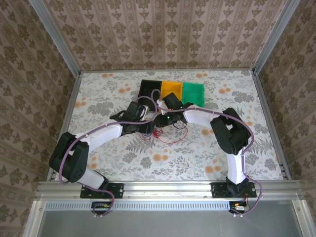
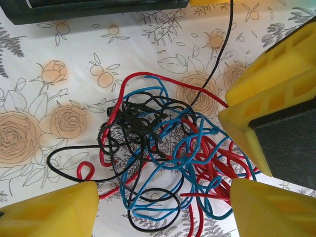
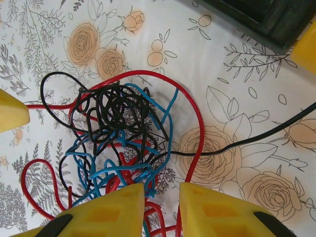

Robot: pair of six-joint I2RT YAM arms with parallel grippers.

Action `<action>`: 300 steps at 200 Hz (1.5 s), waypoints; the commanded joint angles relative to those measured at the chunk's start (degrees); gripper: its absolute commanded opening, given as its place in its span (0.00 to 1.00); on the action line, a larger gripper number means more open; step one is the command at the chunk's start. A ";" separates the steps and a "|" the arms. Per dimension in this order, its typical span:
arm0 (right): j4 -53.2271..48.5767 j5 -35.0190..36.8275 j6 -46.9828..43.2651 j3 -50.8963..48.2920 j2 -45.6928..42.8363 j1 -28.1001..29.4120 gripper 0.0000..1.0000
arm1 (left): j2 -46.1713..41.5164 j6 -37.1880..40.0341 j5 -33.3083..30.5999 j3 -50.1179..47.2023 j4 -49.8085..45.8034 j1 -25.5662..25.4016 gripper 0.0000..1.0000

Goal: Untangle the cables

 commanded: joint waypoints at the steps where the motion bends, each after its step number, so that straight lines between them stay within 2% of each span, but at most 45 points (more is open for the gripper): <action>1: -1.51 1.93 -1.45 -0.15 -0.49 -0.24 0.26 | -1.82 1.45 -1.84 1.38 -0.47 -0.49 0.71; 44: 0.65 5.16 -1.67 -2.34 -2.89 -0.73 0.26 | -2.83 1.12 -2.70 1.14 0.32 -0.49 0.71; 95: 0.99 2.83 -1.15 -2.58 -2.08 -0.86 0.24 | -0.68 1.58 -1.57 2.59 0.25 -0.75 0.70; 108: 1.07 2.36 -1.08 -2.79 -1.65 -0.86 0.22 | 0.14 2.05 -1.12 3.32 0.17 -0.90 0.69; 137: 1.46 1.94 -1.00 -2.97 -1.60 -0.94 0.08 | 2.49 3.26 0.25 5.16 -0.23 -1.07 0.66; 195: 4.79 -1.77 2.57 -4.28 -2.43 -2.65 0.07 | 8.73 6.62 3.01 6.83 -1.14 -1.76 0.62; 243: 7.53 -4.22 5.70 -5.73 -3.01 -4.18 0.03 | 14.84 6.94 3.41 7.43 1.40 -1.89 0.43; 267: 8.84 -4.21 7.21 -7.03 -4.09 -5.18 0.00 | 18.93 6.55 1.65 8.83 1.71 -1.76 0.22; 293: 9.13 3.21 7.93 -9.72 -8.89 -6.41 0.00 | 20.38 5.05 -1.15 8.68 0.68 -1.55 0.00; 300: 8.95 6.21 7.98 -10.52 -10.88 -6.80 0.00 | 20.18 4.60 -1.82 8.20 0.38 -1.47 0.00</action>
